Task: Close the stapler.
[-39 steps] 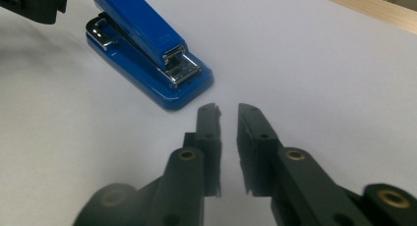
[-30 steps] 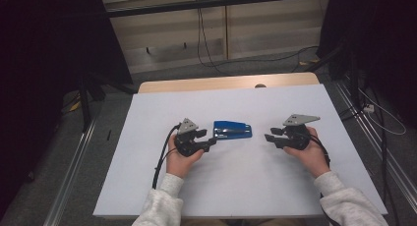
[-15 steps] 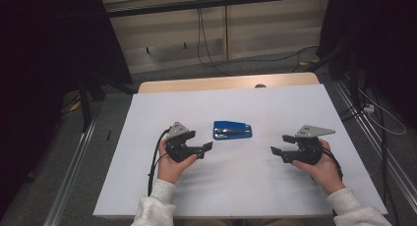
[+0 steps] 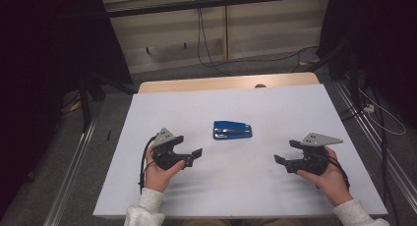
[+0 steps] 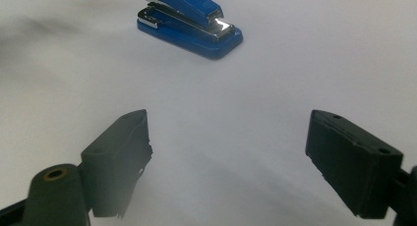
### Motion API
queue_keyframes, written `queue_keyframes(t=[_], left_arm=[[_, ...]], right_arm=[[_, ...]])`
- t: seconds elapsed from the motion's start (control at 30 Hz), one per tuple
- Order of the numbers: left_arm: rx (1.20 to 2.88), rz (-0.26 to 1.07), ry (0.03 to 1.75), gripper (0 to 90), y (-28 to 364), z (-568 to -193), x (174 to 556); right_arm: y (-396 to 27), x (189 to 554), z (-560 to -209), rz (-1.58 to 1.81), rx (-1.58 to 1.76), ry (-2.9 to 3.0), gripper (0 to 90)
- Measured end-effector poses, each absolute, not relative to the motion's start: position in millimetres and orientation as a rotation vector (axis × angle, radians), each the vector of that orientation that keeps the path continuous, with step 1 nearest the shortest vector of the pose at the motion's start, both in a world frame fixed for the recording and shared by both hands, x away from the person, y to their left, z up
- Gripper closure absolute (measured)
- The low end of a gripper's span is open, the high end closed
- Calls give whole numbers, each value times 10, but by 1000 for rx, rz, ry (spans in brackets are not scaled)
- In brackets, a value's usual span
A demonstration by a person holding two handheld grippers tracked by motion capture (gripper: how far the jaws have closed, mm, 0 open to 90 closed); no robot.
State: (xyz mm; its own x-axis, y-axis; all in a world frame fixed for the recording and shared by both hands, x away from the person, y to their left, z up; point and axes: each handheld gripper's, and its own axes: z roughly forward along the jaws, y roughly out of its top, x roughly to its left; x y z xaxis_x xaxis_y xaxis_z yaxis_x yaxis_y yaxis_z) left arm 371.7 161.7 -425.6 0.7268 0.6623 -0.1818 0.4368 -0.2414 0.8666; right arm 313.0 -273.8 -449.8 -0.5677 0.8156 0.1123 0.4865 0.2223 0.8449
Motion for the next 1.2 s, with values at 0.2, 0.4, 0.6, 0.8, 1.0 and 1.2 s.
queue_keyframes(t=[0.2, 0.4, 0.6, 0.8, 1.0, 1.2], left_arm=[[1888, 268, 852, 81, 1715, -4278, 3656], [1897, 269, 861, 81, 1812, -4298, 3584], [1892, 279, 870, 81, 1913, -4297, 3527], [1891, 283, 882, 81, 1994, -4303, 3479], [1883, 293, 885, 81, 2087, -4299, 3431], [1887, 299, 903, 81, 2197, -4306, 3386]], right_arm=[[-2769, 3052, -4518, 1278, 1198, 2161, 151], [-2825, 2973, -4520, 1282, 1204, 2161, 146], [-2878, 2926, -4516, 1283, 1212, 2163, 145], [-2914, 2884, -4519, 1280, 1210, 2161, 145], [-2963, 2836, -4517, 1296, 1212, 2151, 139], [-2996, 2804, -4520, 1315, 1215, 2138, 136]])
